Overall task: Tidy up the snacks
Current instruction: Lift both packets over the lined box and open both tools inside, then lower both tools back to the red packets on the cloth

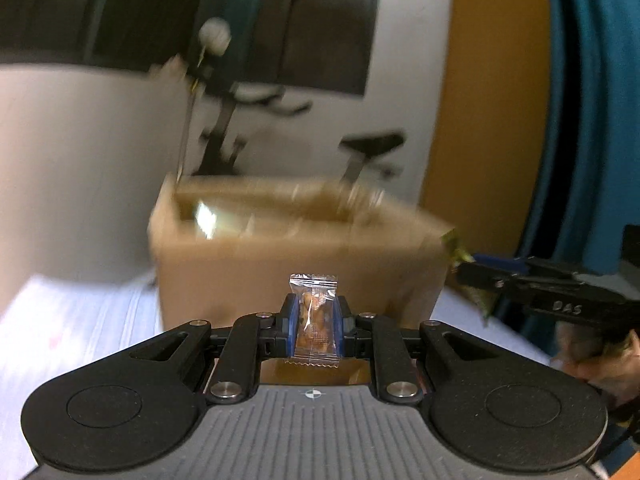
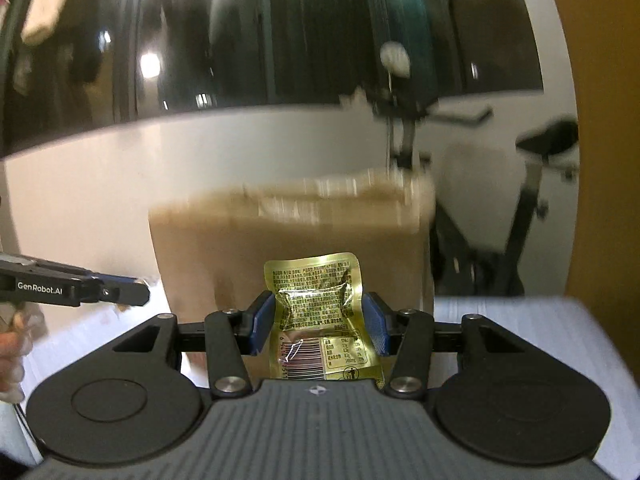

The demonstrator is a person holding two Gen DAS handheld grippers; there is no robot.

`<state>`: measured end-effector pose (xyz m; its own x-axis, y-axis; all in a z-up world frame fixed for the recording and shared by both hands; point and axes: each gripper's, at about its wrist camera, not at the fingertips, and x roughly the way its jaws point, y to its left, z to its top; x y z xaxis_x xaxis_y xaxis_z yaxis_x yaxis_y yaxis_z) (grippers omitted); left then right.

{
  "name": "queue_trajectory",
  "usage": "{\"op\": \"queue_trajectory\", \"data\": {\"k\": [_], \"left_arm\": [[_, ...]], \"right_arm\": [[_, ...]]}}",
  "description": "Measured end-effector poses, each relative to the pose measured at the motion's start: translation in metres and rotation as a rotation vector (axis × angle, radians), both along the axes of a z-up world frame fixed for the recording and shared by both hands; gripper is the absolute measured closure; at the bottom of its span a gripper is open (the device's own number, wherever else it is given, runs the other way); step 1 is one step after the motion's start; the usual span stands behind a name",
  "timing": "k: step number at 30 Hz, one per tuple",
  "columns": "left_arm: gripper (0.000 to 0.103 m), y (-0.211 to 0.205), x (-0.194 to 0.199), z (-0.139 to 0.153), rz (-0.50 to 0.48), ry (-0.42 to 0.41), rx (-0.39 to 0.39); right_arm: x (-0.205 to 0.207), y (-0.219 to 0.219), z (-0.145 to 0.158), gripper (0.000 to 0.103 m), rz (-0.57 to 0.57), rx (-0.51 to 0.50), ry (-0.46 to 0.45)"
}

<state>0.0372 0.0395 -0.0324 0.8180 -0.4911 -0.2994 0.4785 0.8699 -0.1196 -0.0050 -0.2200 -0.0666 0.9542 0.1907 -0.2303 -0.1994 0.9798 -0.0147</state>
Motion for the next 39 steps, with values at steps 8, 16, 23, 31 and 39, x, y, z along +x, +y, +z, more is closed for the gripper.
{"op": "queue_trajectory", "data": {"k": [8, 16, 23, 31, 39], "left_arm": [[0.084, -0.04, 0.068, 0.049, 0.005, -0.073, 0.036], [0.079, -0.074, 0.135, 0.022, 0.069, 0.086, 0.161], [0.055, -0.051, 0.122, 0.017, 0.076, 0.078, 0.089], [0.053, -0.022, 0.066, 0.017, 0.07, 0.006, 0.04], [0.054, 0.008, 0.036, -0.001, 0.11, 0.064, -0.093]], "right_arm": [[0.049, 0.007, 0.062, 0.052, 0.059, 0.005, -0.111], [0.121, 0.0, 0.05, 0.048, -0.054, 0.045, 0.051], [0.108, -0.016, 0.042, 0.036, -0.087, 0.075, 0.052], [0.059, -0.042, 0.042, 0.036, -0.137, 0.093, -0.031], [0.019, -0.084, 0.013, 0.036, -0.261, 0.128, -0.003]]}}
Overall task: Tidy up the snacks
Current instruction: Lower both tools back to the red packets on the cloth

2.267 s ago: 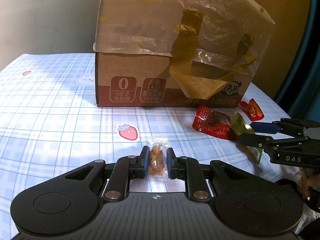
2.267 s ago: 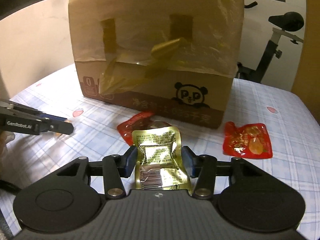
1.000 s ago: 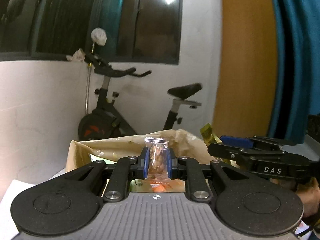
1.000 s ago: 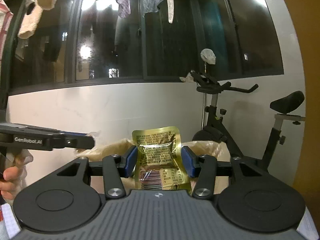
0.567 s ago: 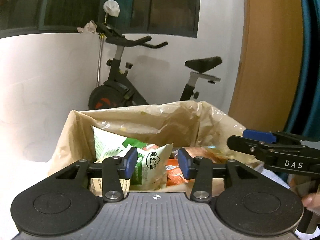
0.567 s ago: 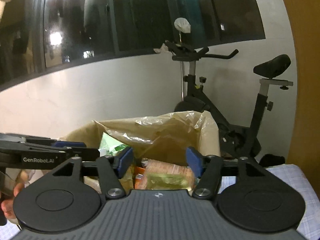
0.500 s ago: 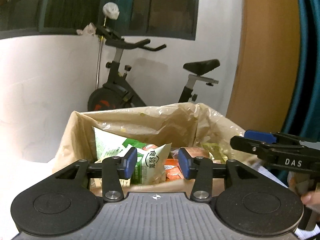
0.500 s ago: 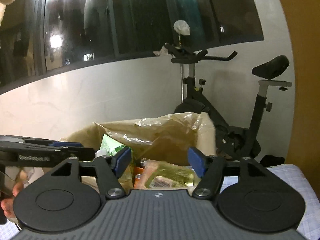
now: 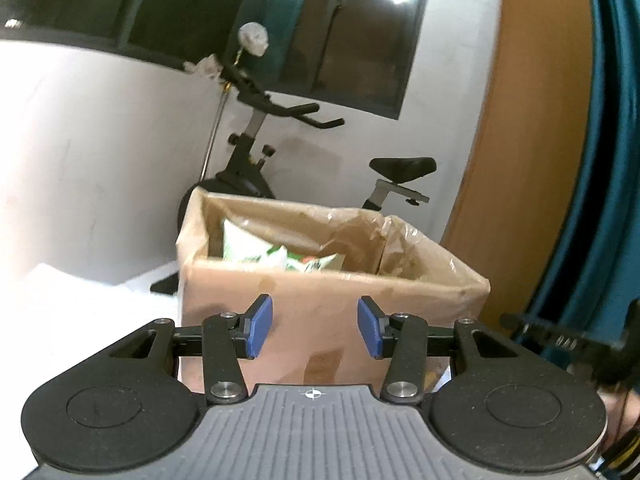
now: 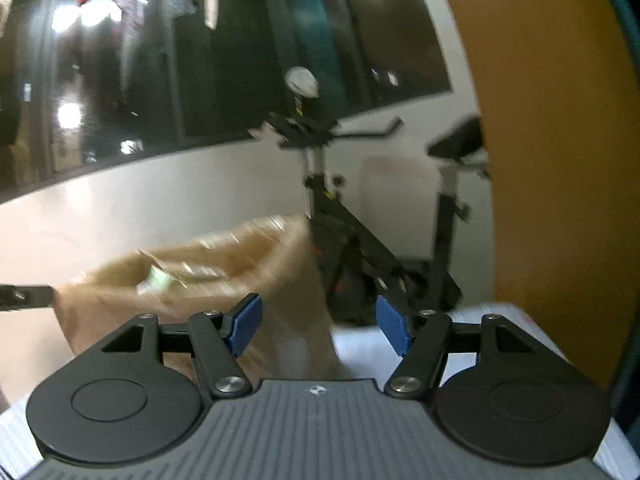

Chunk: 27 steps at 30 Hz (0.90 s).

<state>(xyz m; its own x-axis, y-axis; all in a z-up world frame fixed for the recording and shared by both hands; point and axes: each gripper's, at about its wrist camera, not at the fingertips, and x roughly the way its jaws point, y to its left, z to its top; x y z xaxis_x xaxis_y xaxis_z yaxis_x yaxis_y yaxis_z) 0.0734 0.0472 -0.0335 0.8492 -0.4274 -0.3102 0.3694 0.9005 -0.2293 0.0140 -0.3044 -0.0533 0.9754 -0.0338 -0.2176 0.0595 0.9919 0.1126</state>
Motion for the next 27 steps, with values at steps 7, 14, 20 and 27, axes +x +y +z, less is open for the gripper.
{"op": "queue_trajectory", "data": {"k": [7, 14, 20, 27], "left_arm": [[0.054, -0.004, -0.004, -0.026, 0.013, 0.066, 0.024], [0.053, -0.01, -0.001, -0.051, 0.007, 0.14, 0.048], [0.052, -0.013, 0.002, -0.069, 0.002, 0.193, 0.055], [0.049, -0.03, 0.004, -0.09, -0.046, 0.247, 0.082]], "right_arm": [[0.013, -0.015, -0.063, 0.03, -0.019, 0.004, 0.238], [0.04, -0.007, -0.099, 0.016, -0.008, -0.091, 0.383], [0.057, -0.002, -0.119, 0.015, 0.009, -0.157, 0.442], [0.06, 0.004, -0.128, 0.028, 0.031, -0.173, 0.473]]}}
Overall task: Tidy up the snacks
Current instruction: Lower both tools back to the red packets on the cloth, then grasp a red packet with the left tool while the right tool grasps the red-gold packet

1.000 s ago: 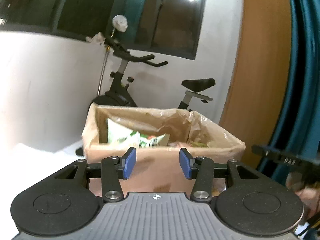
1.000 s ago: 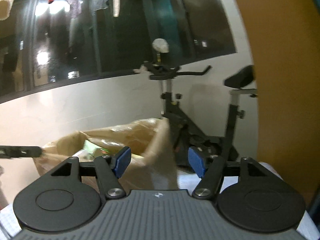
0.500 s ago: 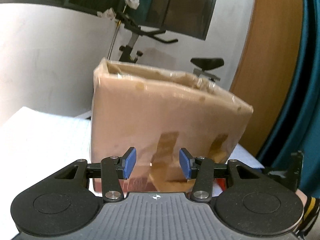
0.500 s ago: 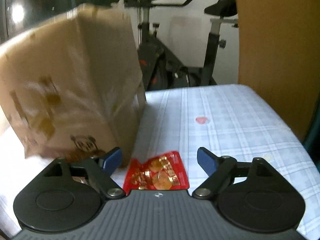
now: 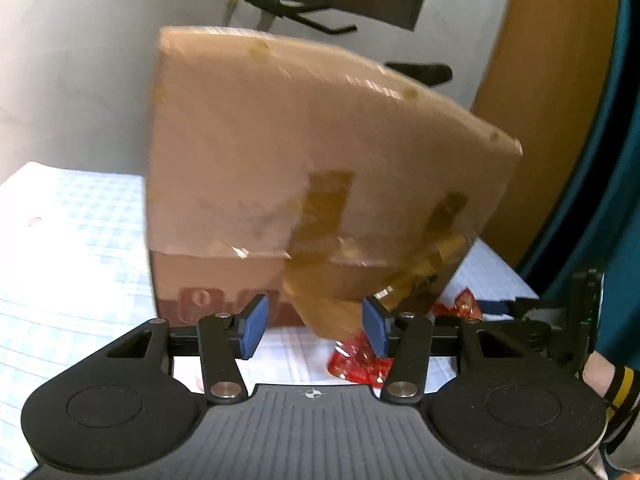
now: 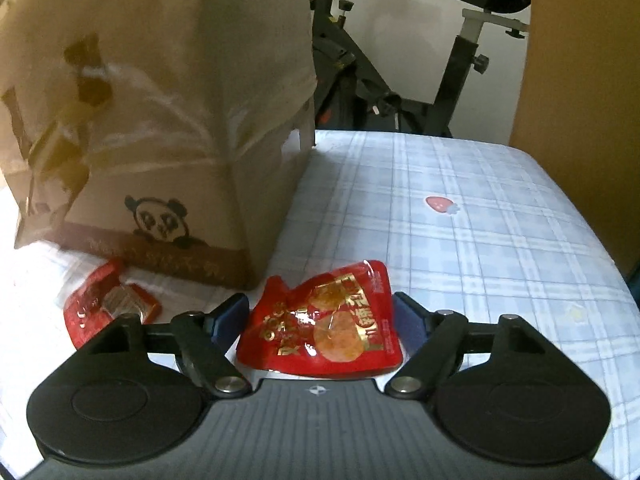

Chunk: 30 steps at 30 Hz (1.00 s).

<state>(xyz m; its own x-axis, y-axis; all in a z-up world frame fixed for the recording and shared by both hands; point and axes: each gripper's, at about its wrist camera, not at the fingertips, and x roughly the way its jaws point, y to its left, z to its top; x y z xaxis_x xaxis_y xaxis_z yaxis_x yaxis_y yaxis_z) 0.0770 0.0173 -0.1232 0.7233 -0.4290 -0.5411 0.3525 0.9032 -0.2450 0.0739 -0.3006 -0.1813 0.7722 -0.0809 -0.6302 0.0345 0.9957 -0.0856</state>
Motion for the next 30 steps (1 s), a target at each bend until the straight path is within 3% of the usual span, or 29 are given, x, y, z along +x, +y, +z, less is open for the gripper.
{"op": "queue_trajectory", "data": {"k": [5, 14, 25, 27, 28, 29, 30], "left_arm": [[0.049, -0.027, 0.007, -0.018, -0.065, 0.038, 0.049], [0.049, -0.073, 0.033, -0.052, -0.138, 0.063, 0.182], [0.049, -0.091, 0.041, -0.072, -0.127, 0.054, 0.24], [0.065, -0.091, 0.04, -0.072, -0.135, 0.053, 0.232], [0.068, -0.091, 0.038, -0.071, -0.143, 0.054, 0.229], [0.079, -0.09, 0.037, -0.071, -0.15, 0.054, 0.224], [0.079, -0.088, 0.034, -0.07, -0.154, 0.058, 0.214]], "right_arm": [[-0.008, 0.013, -0.003, 0.052, 0.048, -0.034, -0.03], [-0.005, 0.011, -0.005, 0.053, 0.091, -0.012, -0.046], [-0.005, 0.006, -0.005, 0.053, 0.092, 0.026, -0.056], [-0.005, 0.006, -0.005, 0.053, 0.093, 0.026, -0.055], [-0.005, 0.006, -0.005, 0.053, 0.093, 0.027, -0.055], [-0.005, 0.006, -0.005, 0.053, 0.093, 0.029, -0.056], [-0.006, 0.006, -0.005, 0.053, 0.095, 0.034, -0.056]]}}
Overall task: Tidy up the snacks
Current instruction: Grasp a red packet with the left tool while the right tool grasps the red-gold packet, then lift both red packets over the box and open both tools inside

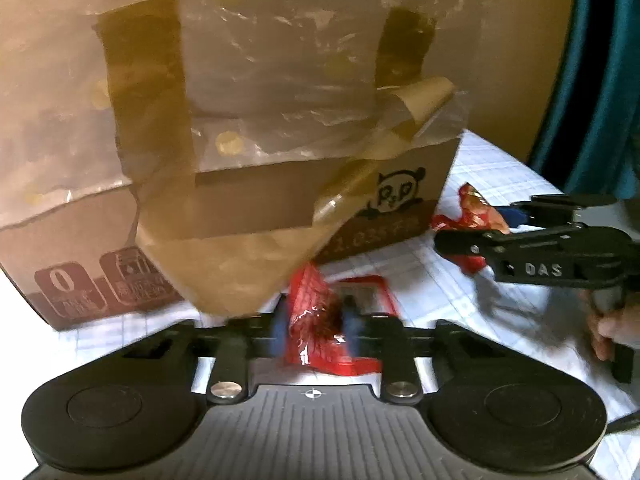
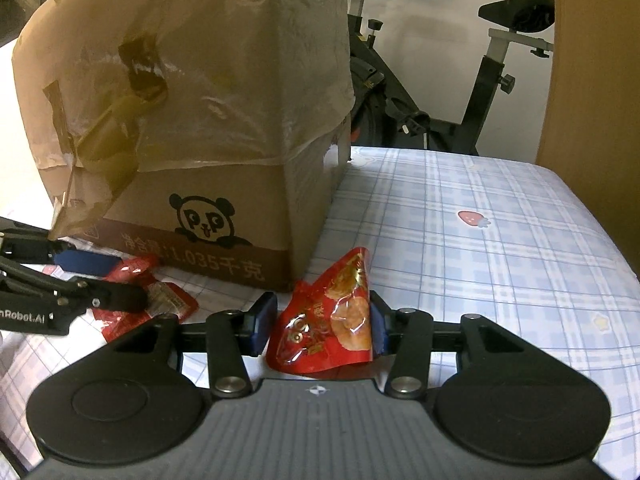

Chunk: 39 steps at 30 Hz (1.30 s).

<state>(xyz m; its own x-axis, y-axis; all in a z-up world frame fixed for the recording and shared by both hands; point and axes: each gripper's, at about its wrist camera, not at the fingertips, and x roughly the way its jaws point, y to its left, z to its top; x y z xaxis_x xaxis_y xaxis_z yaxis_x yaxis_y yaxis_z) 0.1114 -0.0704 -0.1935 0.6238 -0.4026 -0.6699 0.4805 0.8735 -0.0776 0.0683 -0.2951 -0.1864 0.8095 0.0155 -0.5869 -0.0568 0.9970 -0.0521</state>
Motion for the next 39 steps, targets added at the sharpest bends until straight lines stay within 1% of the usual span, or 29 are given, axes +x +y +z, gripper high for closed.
{"op": "queue_trajectory", "data": {"k": [3, 10, 17, 22, 28, 31, 34, 36, 39], "left_arm": [[0.079, 0.006, -0.007, 0.003, 0.026, 0.005, -0.012], [0.08, 0.032, -0.026, 0.021, 0.07, -0.019, -0.073], [0.08, 0.065, -0.042, 0.034, 0.137, -0.041, -0.1], [0.08, 0.085, -0.052, 0.044, 0.183, -0.061, -0.123], [0.08, 0.108, -0.065, 0.067, 0.231, -0.125, -0.157], [0.08, 0.125, -0.073, 0.077, 0.267, -0.14, -0.191], [0.08, 0.142, -0.081, 0.096, 0.313, -0.169, -0.229], [0.08, 0.148, -0.081, 0.109, 0.323, -0.192, -0.257], [0.08, 0.151, -0.081, 0.135, 0.315, -0.26, -0.271]], "right_arm": [[0.0, -0.002, 0.0, 0.053, 0.001, 0.016, -0.002], [-0.001, -0.006, 0.001, 0.053, 0.001, 0.05, -0.007], [-0.002, -0.008, 0.002, 0.054, -0.012, 0.064, -0.012], [-0.004, -0.007, 0.003, 0.054, -0.031, 0.056, -0.024], [-0.013, -0.004, 0.01, 0.054, -0.038, 0.03, -0.05], [-0.024, -0.006, 0.019, 0.054, -0.031, 0.033, -0.068], [-0.036, -0.015, 0.035, 0.054, -0.058, 0.088, -0.107], [-0.044, -0.019, 0.051, 0.054, -0.071, 0.117, -0.147], [-0.049, -0.016, 0.083, 0.054, -0.059, 0.094, -0.217]]}}
